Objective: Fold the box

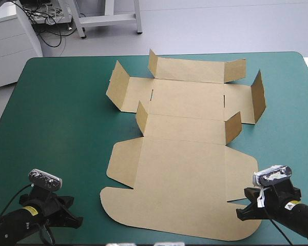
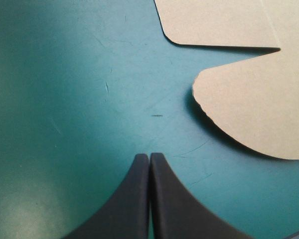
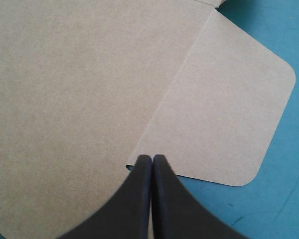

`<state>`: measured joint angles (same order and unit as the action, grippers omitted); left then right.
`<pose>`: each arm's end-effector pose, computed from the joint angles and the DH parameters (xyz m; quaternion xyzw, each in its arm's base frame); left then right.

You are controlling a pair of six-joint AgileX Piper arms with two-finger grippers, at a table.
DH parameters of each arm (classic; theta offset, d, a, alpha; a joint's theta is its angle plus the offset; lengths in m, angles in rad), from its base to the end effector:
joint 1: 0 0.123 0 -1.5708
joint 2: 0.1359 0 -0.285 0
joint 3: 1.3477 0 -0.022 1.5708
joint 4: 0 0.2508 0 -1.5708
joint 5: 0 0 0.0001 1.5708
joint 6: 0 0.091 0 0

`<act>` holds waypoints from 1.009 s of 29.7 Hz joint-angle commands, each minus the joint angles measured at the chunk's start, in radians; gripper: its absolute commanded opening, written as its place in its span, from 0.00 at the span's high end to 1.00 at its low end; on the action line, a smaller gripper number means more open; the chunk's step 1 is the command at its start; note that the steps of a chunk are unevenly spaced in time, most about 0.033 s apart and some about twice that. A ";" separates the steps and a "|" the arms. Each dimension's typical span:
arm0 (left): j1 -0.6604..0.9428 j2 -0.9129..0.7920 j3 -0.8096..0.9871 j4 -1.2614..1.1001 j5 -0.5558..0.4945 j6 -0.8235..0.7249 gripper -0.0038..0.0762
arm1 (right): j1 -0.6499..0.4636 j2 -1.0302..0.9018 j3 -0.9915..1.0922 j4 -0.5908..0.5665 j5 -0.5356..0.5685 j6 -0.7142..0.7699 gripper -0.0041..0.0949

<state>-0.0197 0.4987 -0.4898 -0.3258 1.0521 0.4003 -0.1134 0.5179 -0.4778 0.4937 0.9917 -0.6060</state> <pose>0.0690 -0.0267 0.2623 0.1620 0.9298 -0.1005 0.3149 0.0797 0.0273 0.2654 -0.1626 0.9104 0.1155 0.3625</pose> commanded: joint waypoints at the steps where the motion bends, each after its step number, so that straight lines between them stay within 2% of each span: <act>1: -0.005 0.006 -0.026 -0.024 -0.036 -0.008 0.99 | -0.004 0.009 -0.025 0.026 -0.045 -0.008 0.98; 14: -0.005 0.006 -0.026 -0.024 -0.036 -0.008 0.99 | -0.004 0.009 -0.025 0.026 -0.034 0.016 0.98; 17: -0.005 0.006 -0.026 -0.024 -0.036 -0.008 0.99 | -0.004 0.009 -0.033 0.025 -0.011 0.037 0.94; 20: -0.005 0.006 -0.026 -0.024 -0.036 -0.008 0.99 | -0.004 0.009 -0.058 0.010 0.002 0.046 0.82; 25: -0.005 0.006 -0.026 -0.024 -0.036 -0.008 0.99 | -0.004 0.009 -0.140 -0.074 0.011 0.130 0.43; 27: -0.005 0.006 -0.026 -0.024 -0.036 -0.008 0.99 | -0.004 0.009 -0.179 -0.112 0.013 0.184 0.30; 30: -0.005 0.006 -0.026 -0.024 -0.036 -0.008 0.99 | -0.004 0.014 -0.233 -0.152 0.026 0.228 0.26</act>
<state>-0.0197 0.4987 -0.4898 -0.3258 1.0531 0.4003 -0.1134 0.5179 -0.6369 0.3615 1.0455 -0.4240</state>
